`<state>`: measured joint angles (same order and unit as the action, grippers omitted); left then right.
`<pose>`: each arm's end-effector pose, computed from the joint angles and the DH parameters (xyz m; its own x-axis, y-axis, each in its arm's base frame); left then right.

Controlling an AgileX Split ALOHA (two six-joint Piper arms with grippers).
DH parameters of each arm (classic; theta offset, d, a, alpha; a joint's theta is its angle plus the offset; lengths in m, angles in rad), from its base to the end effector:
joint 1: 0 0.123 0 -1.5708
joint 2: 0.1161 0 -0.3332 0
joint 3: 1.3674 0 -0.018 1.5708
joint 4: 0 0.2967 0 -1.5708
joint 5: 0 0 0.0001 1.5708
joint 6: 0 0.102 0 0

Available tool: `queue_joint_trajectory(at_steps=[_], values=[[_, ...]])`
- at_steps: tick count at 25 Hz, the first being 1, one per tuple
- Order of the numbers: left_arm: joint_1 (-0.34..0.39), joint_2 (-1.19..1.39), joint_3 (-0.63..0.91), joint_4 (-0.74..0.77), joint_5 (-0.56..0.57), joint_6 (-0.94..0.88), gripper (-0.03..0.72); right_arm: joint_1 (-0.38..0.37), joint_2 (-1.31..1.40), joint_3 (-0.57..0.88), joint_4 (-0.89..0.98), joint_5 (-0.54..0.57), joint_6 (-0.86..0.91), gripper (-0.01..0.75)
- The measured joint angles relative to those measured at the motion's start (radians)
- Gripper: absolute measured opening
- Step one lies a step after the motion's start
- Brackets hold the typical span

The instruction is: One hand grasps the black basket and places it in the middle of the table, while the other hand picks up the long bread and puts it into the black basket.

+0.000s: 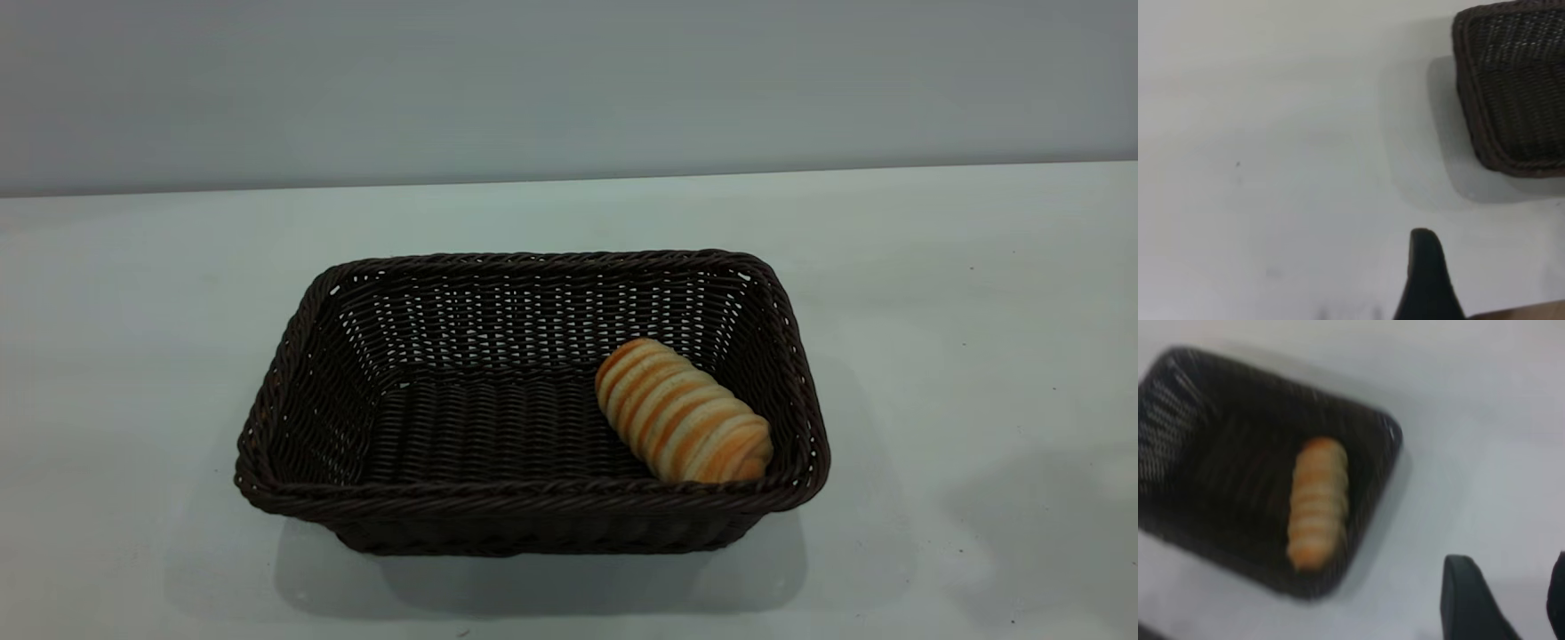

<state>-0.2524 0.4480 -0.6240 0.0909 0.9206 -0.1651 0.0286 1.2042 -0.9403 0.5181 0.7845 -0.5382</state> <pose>0.0801 -0.0130 0.3337 -0.6078 0.0437 -0.7929 0.1277 0.9909 -0.0433 0.2715 0.0435 0.3370 -0.7301 -0.1653 -0.6631 -0.3635 0.9156 0.1720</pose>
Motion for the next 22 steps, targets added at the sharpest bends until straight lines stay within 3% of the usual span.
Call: queue_joint_trajectory(at_steps=[9,22], values=[[0.0,-0.176,0.007,0.053,0.231,-0.041,0.573,0.0,-0.254,0.003,-0.179,0.284,0.221,0.278],[0.0,-0.357,0.101,0.092,0.238,-0.098,0.573,0.0,-0.756,0.318,-0.238,0.316,0.313,0.278]])
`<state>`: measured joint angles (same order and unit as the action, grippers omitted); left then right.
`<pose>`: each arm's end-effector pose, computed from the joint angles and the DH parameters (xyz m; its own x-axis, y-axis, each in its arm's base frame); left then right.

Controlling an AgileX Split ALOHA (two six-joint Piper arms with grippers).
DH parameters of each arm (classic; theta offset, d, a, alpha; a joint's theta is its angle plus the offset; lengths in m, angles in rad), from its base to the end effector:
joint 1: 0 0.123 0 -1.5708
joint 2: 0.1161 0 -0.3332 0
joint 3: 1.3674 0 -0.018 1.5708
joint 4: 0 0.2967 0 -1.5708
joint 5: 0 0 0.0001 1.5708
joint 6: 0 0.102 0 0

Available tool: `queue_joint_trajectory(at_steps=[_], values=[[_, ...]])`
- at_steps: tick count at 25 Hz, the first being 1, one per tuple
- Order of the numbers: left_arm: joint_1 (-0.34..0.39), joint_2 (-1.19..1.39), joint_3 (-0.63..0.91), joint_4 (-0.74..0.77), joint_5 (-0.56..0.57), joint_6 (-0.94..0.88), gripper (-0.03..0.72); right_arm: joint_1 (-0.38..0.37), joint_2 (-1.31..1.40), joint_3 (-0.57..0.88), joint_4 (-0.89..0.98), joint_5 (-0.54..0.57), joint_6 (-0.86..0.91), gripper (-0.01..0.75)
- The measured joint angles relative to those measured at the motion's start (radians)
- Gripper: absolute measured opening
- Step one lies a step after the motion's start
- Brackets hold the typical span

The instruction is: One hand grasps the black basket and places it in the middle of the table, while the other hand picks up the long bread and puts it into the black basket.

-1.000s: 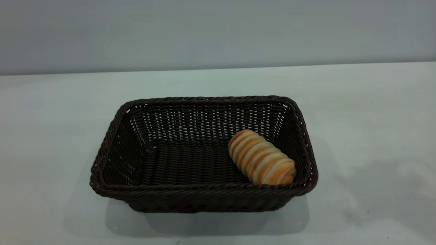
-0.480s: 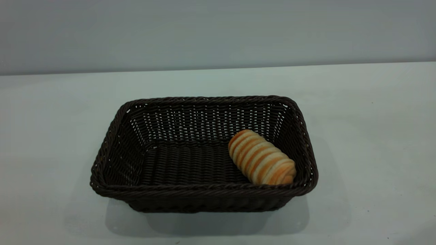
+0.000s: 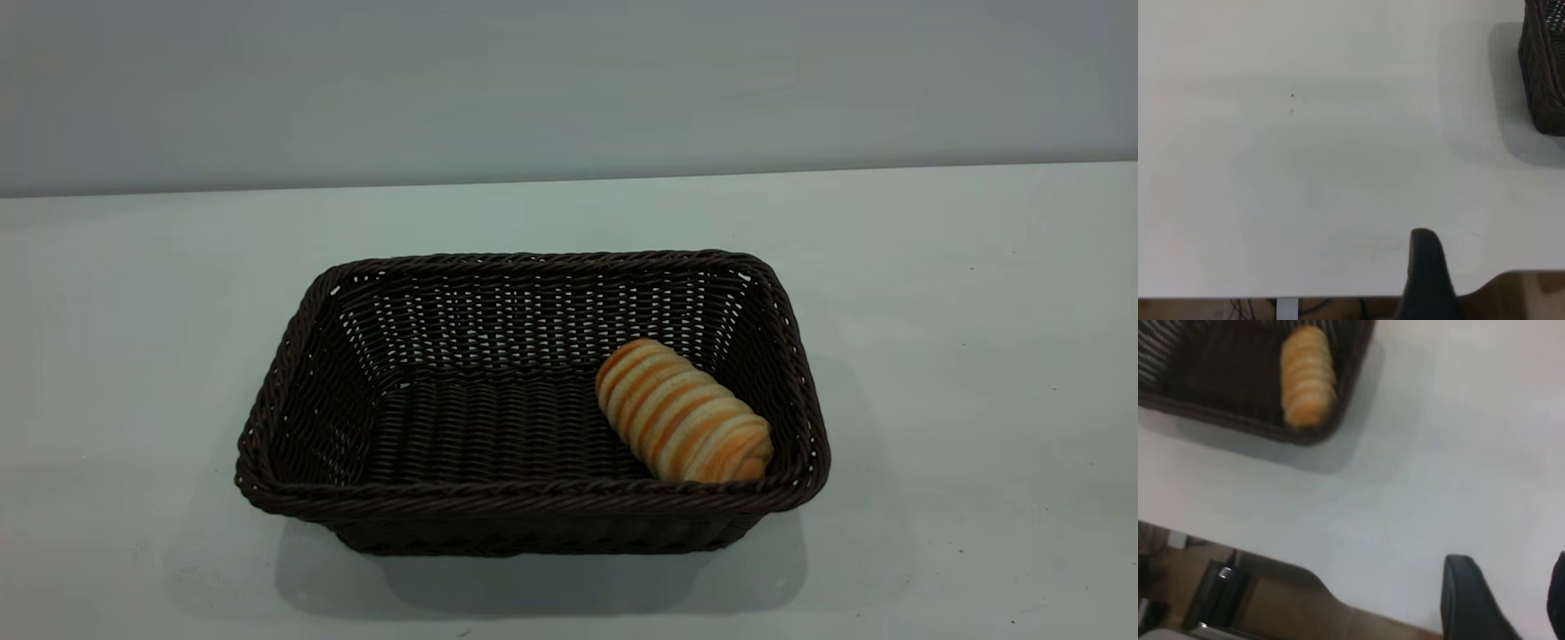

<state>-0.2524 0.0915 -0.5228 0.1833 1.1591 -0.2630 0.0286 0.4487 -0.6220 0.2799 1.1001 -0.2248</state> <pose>0.0078 0.0156 0.2947 -0.5854 -0.0403 -0.8098 0.0061 0.9985 -0.0541 0.0670 0.0271 0.3226 -0.7112 -0.1125 -0.6939 -0.2638 0.9577 0.1151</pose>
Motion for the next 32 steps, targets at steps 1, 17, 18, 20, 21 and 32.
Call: queue_joint_trajectory(at_steps=[1,17,18,20,21,32], values=[[0.0,0.0,0.0,0.002,0.0,0.001,0.573,0.0,-0.025,0.025,-0.014,0.001,0.004,0.278],[0.0,0.0,0.028,0.006,-0.009,0.02,0.573,0.0,-0.247,0.133,-0.23,0.017,0.102,0.278],[0.0,0.0,0.028,0.006,-0.009,0.02,0.573,0.0,-0.253,0.141,-0.236,0.017,0.105,0.278],[0.0,0.0,0.028,0.006,-0.01,0.022,0.573,0.0,-0.267,0.144,-0.24,0.017,0.107,0.278],[0.0,0.0,0.028,0.006,-0.01,0.022,0.573,0.0,-0.274,0.144,-0.24,0.017,0.107,0.278],[0.0,0.0,0.028,0.006,-0.01,0.022,0.573,0.0,-0.359,0.146,-0.241,0.017,0.135,0.278]])
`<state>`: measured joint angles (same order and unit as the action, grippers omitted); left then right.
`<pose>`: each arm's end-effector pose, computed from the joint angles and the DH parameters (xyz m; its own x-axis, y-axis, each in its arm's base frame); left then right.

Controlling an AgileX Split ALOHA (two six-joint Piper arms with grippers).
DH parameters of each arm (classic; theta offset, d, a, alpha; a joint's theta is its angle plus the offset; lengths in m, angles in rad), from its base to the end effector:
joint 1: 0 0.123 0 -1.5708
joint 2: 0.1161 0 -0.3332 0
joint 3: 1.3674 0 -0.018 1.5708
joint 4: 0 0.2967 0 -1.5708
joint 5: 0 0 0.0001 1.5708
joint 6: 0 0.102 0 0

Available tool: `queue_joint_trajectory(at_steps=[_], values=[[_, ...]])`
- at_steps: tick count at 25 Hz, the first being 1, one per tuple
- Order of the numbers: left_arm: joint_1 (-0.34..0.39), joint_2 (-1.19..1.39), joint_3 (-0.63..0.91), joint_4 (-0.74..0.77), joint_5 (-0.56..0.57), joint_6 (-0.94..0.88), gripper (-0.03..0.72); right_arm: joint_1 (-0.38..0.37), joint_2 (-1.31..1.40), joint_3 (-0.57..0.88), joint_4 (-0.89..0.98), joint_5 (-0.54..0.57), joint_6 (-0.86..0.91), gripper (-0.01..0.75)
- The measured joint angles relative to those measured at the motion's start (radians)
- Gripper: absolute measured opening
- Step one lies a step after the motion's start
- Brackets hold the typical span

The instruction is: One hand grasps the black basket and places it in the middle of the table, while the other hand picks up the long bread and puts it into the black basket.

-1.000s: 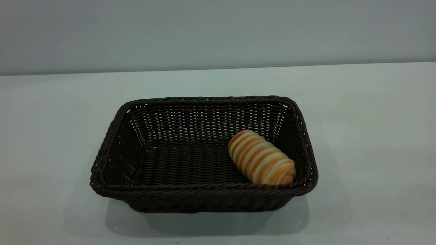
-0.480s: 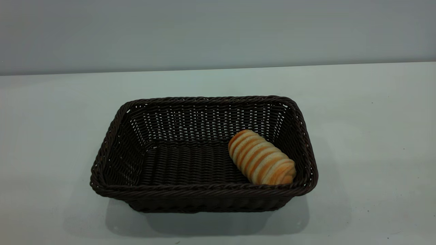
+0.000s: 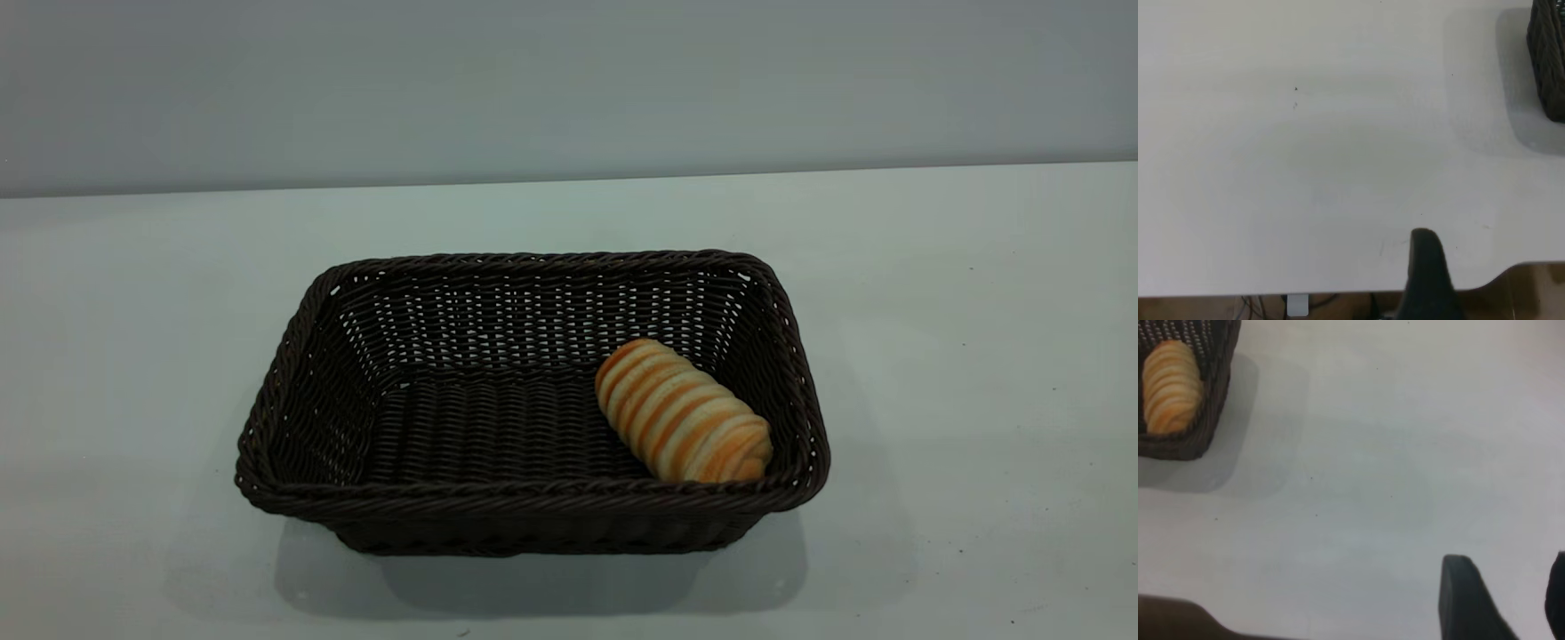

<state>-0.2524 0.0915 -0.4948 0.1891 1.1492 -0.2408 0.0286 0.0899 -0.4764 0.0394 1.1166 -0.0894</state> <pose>0.0112 0.0152 0.2863 -0.5981 -0.0105 -0.8013 0.0174 0.9995 -0.0261 0.0111 0.0039 0.2814 -0.5933 -0.0890 -0.8000 -0.0999 0.9943 -0.0365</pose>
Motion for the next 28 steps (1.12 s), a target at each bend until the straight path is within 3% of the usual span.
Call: queue_joint_trajectory(at_steps=[20,28], values=[[0.007,-0.015,0.0,0.0,0.0,0.001,0.573,0.0,-0.001,0.0,0.0,0.0,0.003,0.278],[0.2,-0.111,0.0,0.0,0.001,0.001,0.573,0.0,-0.001,0.0,0.0,0.0,0.003,0.278]])
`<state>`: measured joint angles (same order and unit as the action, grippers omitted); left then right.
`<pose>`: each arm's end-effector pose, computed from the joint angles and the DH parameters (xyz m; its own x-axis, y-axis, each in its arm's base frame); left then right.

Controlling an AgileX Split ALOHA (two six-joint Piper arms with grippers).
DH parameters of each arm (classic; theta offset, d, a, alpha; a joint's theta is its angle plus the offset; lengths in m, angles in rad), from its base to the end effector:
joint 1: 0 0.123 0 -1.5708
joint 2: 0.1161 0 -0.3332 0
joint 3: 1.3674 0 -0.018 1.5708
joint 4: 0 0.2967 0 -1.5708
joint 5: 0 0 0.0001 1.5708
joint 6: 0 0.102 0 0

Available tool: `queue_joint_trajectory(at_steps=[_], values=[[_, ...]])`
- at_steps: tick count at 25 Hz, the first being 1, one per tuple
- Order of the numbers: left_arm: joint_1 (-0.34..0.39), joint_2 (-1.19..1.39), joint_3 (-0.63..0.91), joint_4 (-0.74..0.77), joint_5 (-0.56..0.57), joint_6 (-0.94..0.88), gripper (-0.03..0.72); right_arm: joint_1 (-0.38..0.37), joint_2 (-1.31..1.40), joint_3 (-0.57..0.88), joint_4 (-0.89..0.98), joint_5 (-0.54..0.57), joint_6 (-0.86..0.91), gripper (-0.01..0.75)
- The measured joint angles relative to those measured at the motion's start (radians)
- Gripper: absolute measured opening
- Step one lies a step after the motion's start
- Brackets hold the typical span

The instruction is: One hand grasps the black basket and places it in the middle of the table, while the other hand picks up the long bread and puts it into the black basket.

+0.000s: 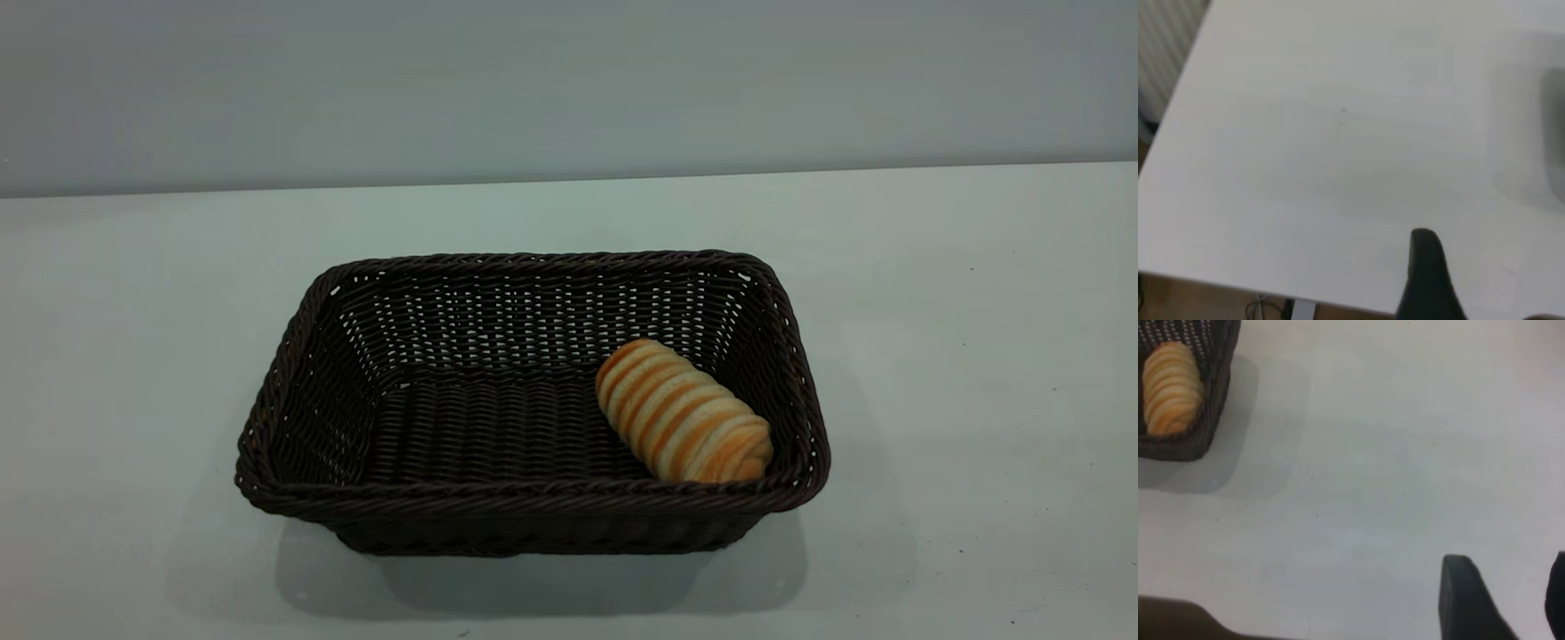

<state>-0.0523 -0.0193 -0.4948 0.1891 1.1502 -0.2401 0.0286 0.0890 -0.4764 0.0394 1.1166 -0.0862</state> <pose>-0.0102 0.0181 0.2860 -0.4931 -0.1334 -0.8597 -0.1772 0.9829 -0.0509 0.0109 0.0039 0.2814 -0.5929 -0.0858 -0.8007 -0.0980 0.9946 -0.0340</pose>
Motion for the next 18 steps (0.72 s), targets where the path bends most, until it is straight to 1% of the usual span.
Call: queue_joint_trajectory(at_steps=[2,5,9,14,18], values=[[0.045,-0.001,0.0,0.0,0.0,0.0,0.573,0.0,0.0,0.0,0.0,0.0,0.0,0.278],[0.077,-0.001,0.0,0.0,0.0,0.0,0.573,0.0,0.0,0.0,0.0,0.0,0.0,0.278],[0.08,-0.001,0.0,0.0,0.0,0.0,0.573,-0.007,0.0,0.0,0.0,0.0,0.0,0.278],[0.08,-0.001,0.0,0.0,0.0,0.0,0.573,-0.06,0.0,0.0,0.0,0.0,0.0,0.278],[0.08,-0.001,0.0,0.0,0.0,0.0,0.573,-0.056,0.0,0.0,0.001,0.0,0.0,0.278]])
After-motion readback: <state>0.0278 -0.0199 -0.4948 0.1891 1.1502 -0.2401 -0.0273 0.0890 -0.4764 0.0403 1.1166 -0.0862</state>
